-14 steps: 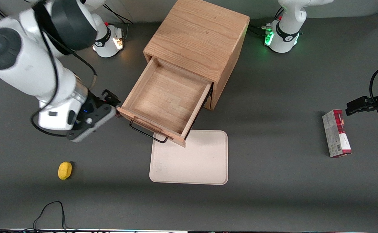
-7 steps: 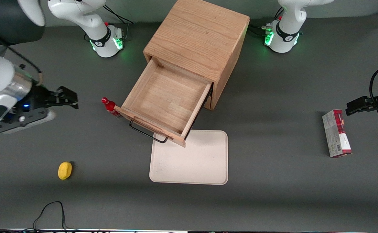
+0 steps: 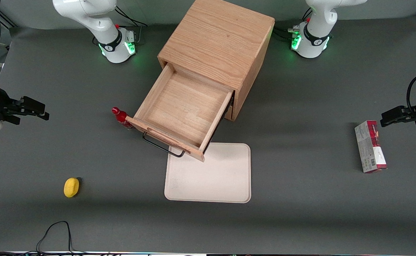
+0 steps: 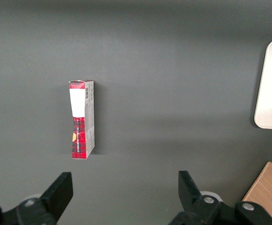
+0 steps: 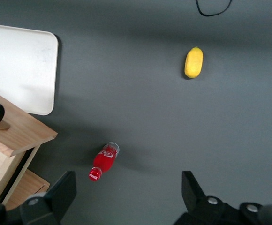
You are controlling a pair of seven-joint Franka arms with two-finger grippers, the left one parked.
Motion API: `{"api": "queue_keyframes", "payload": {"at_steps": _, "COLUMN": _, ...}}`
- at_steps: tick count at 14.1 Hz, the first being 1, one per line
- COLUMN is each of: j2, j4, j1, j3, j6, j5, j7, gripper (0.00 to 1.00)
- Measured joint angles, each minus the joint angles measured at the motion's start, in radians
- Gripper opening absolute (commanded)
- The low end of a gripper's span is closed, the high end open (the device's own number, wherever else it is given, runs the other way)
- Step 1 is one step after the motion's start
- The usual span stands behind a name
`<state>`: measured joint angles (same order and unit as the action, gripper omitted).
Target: Open upper drawer
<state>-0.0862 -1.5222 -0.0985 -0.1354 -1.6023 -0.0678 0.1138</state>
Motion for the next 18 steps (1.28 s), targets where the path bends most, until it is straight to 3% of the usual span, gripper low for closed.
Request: {"api": "queue_keyframes", "payload": {"at_steps": 18, "j2": 0.014, "j4": -0.039, "j1": 0.013, "j3": 0.003, "j6": -0.013, "j5": 0.055, "j7": -0.032, "gripper": 1.0}}
